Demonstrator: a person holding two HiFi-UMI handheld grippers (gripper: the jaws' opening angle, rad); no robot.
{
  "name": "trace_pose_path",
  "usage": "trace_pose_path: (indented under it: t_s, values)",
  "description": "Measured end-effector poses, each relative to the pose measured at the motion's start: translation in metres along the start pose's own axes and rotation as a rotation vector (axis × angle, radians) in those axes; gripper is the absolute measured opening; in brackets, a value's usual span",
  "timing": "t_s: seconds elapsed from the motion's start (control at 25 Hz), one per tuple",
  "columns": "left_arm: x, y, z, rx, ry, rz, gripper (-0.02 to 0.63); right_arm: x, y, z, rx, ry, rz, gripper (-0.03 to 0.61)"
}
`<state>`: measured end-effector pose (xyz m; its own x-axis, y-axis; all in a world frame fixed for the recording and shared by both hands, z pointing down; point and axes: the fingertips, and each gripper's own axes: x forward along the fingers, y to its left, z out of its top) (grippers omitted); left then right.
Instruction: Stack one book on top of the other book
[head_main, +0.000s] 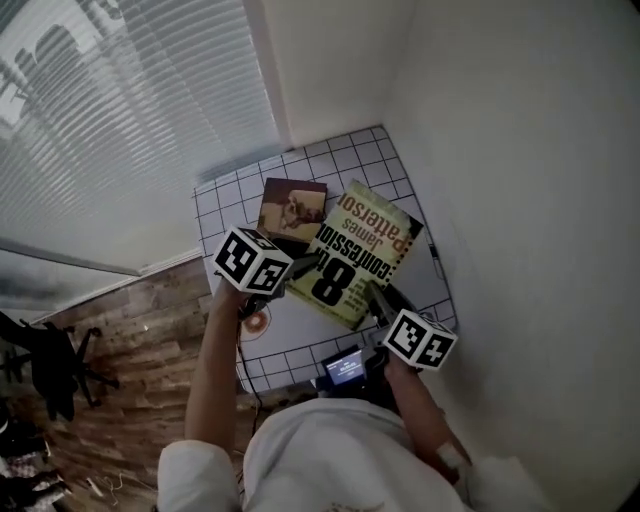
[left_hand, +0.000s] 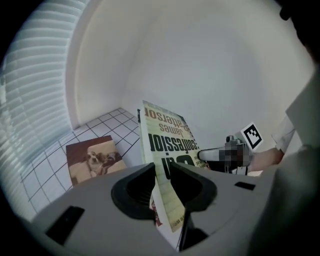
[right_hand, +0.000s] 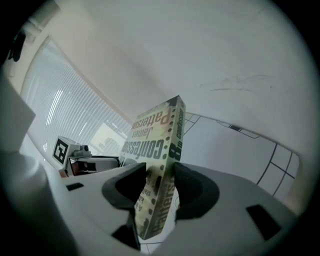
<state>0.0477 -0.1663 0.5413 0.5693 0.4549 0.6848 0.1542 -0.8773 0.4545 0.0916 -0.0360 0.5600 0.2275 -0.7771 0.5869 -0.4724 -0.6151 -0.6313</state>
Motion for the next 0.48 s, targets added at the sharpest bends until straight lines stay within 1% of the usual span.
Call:
trace_pose_path:
  t_s: [0.2,0.36,0.48]
  values:
    - [-0.020,0.005,-0.019,-0.105,-0.078,0.029,0.101,0.008,0.015,-0.002,-0.051,0.024,0.050,0.176]
    - [-0.053,-0.001,-0.033,-0.134,-0.128,0.062,0.101,0.001,0.046,-0.009,-0.109,0.046,0.070,0.175]
    - [-0.067,0.001,-0.041,-0.164,-0.160,0.080,0.101,0.003,0.059,-0.011,-0.142,0.061,0.085,0.175]
